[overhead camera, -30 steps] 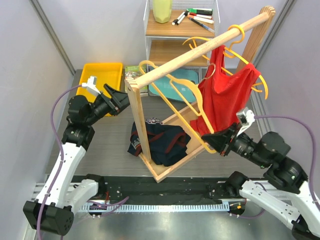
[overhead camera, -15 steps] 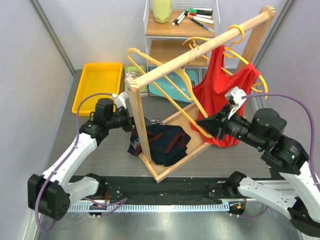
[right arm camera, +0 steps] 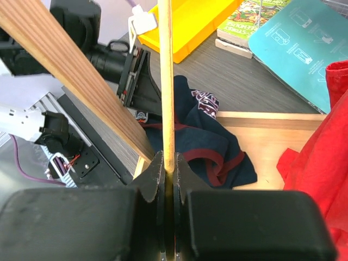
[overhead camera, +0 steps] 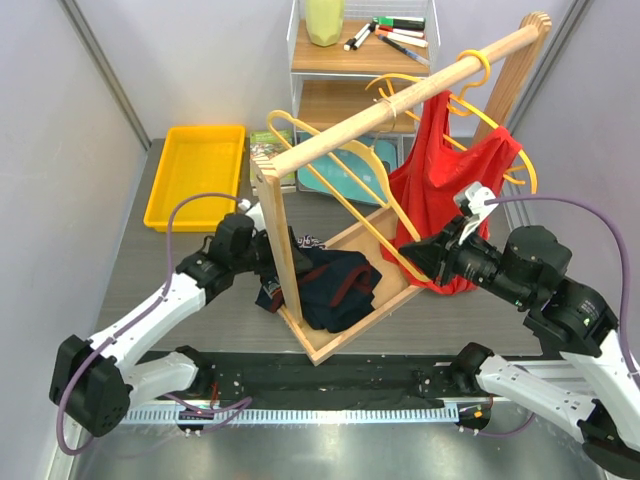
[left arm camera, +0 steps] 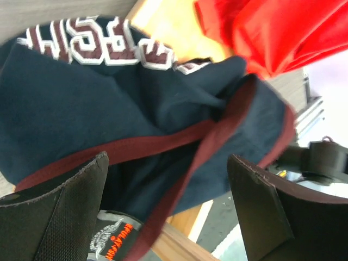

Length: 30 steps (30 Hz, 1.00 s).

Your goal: Remove the tank top from the hanger

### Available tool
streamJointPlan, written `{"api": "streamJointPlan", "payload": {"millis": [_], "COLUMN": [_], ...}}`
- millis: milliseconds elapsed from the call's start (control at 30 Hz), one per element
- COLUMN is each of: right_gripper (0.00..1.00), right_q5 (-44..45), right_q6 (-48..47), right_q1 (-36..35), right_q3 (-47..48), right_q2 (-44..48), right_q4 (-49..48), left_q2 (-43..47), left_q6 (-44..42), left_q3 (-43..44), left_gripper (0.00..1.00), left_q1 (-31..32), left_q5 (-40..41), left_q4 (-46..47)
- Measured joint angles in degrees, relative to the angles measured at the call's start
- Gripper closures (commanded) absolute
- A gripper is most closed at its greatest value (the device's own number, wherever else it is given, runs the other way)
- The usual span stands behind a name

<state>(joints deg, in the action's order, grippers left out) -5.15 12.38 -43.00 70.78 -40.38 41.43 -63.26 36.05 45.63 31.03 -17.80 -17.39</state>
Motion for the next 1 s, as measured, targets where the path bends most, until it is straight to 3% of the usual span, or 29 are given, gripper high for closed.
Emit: {"api": "streamJointPlan", "payload": {"millis": [133,367,400,467,500,600,800,1000], "right_gripper": [0.98,0.88,0.71,0.52,0.38,0.23,0.16,0.14], "right_q5": [1.29,3.32,3.41,3.63,4.02,5.86,9.31,12.31], "right_q6": [1.09,2.95,3.08,3.76,4.09,4.55,5.14,5.55], "right_q1": [0.00,0.00,0.00,-0.02,0.00,0.00,0.00,-0.02], "right_q3": [-0.52,-0.74,-0.74,-0.74,-0.74,-0.74,-1.05,-1.03], "right_q2": [-0.20,-1.22,-1.36,-1.57,-1.62,-1.42,1.84,7.54], "right_q4": [-0.20,-0.52,-0.66,-0.61,-0.59,-0.48,1.31,1.97], "left_q2": [1.11,2.73,3.26,4.22,4.57,5.64,6.88,2.10], "left_q6": [1.40,0.70,0.72,0.79,0.85,0.94,0.98,0.94], "left_q3": [-5.70,-9.03,-10.10,-11.76,-12.35,-13.46,-14.19,-11.85], "left_gripper": [0.10,0.11,0.10,0.10,0.10,0.06,0.01,0.03], "left_q1": [2.36,6.51,6.84,7.02,7.08,7.19,7.21,7.28], "left_q5": [4.96,12.61,13.20,14.05,14.27,14.75,13.88,9.79], "left_q4": [6.40,14.95,17.22,20.37,21.44,22.97,24.33,23.41]}}
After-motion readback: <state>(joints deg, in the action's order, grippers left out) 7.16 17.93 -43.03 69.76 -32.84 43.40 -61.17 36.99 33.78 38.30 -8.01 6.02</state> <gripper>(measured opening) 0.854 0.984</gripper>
